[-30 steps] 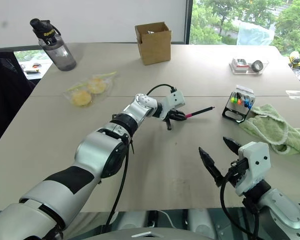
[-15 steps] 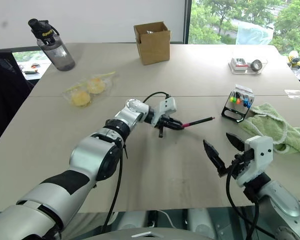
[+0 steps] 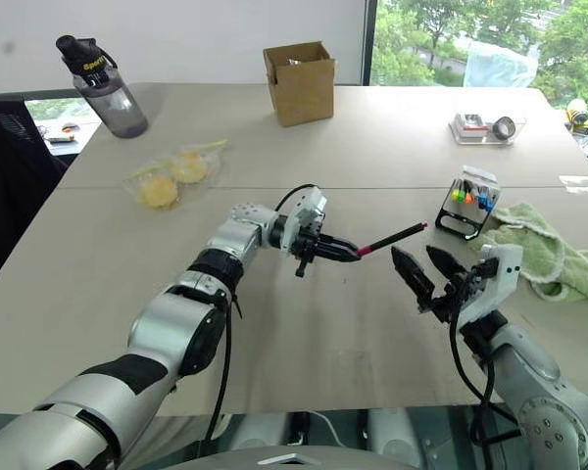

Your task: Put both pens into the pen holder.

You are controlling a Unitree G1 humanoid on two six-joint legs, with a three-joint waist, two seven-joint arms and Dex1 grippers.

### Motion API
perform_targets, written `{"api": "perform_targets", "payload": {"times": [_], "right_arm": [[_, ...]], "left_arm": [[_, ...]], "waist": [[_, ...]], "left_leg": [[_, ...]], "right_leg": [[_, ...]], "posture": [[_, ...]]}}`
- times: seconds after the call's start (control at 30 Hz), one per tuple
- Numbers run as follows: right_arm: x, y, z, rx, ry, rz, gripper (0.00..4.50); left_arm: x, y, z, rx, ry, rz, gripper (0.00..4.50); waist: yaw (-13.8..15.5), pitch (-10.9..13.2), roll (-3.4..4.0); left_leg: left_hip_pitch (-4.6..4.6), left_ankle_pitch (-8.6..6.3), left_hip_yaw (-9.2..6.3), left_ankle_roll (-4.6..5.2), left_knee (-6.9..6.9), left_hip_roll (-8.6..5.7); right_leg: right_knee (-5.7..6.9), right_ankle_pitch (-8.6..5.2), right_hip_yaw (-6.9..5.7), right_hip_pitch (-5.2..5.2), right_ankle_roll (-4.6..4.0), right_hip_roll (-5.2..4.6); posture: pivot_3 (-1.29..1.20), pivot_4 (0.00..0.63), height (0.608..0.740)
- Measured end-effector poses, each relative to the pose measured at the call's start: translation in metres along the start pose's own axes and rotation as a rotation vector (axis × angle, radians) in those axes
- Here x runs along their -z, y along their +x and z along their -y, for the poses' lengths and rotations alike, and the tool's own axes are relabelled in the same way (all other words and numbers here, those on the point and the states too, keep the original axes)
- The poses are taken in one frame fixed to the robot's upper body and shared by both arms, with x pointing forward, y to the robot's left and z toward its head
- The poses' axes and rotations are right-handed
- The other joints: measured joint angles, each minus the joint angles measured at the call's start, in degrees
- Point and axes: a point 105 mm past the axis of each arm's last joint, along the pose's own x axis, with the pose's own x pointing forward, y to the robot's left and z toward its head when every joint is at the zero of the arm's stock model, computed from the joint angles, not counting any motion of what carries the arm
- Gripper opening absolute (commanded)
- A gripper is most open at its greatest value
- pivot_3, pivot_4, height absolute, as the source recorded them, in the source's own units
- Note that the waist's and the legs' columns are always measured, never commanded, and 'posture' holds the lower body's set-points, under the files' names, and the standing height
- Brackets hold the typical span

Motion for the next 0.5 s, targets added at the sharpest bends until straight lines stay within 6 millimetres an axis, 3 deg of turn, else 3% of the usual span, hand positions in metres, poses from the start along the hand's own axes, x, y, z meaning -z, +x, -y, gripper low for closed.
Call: {"api": "perform_targets", "payload": {"times": [0.17,0.3,0.4,0.43,0.5], "right_arm": [[-0.0108,0.0080,-0.0094,-0.066,0.051,0.034,4.50],[-0.0103,0.0090,-0.0060,-0.063,0.058,0.019,3.27],[-0.0118,0.0100,-0.0071,-0.073,0.054,0.019,1.84],[-0.0118,0.0101,-0.0071,-0.073,0.054,0.019,1.84],[-0.0118,0.0101,-0.0070,-0.073,0.054,0.020,0.91]], "left_arm": [[-0.0046,0.0025,0.0072,0.040,-0.003,0.010,0.10],[-0.0074,0.0043,0.0086,0.052,0.000,0.018,0.00],[-0.0061,0.0069,0.0097,0.064,-0.004,0.012,0.00],[-0.0061,0.0071,0.0098,0.064,-0.004,0.012,0.00],[-0.0058,0.0077,0.0105,0.071,-0.005,0.011,0.00]], "waist": [[0.04,0.00,0.00],[0.12,0.00,0.00],[0.13,0.00,0.00],[0.13,0.00,0.00],[0.09,0.00,0.00]], "left_leg": [[-0.02,0.00,-0.01,0.00,0.00,-0.02],[-0.03,0.00,0.00,0.01,0.00,-0.04],[-0.02,0.00,-0.01,0.01,0.00,-0.04],[-0.02,0.00,-0.01,0.01,0.00,-0.04],[-0.02,0.00,0.00,0.01,0.00,-0.04]], "right_leg": [[-0.02,0.00,-0.02,0.00,0.00,0.00],[-0.04,0.00,-0.01,0.00,0.00,0.01],[-0.03,0.00,0.00,0.00,0.00,0.02],[-0.03,0.00,0.00,0.00,0.00,0.02],[-0.03,0.00,0.01,0.00,0.00,0.02]], "posture": [[0.00,0.150,0.736],[0.00,0.150,0.736],[0.00,0.150,0.736],[0.00,0.150,0.736],[0.00,0.150,0.736]]}}
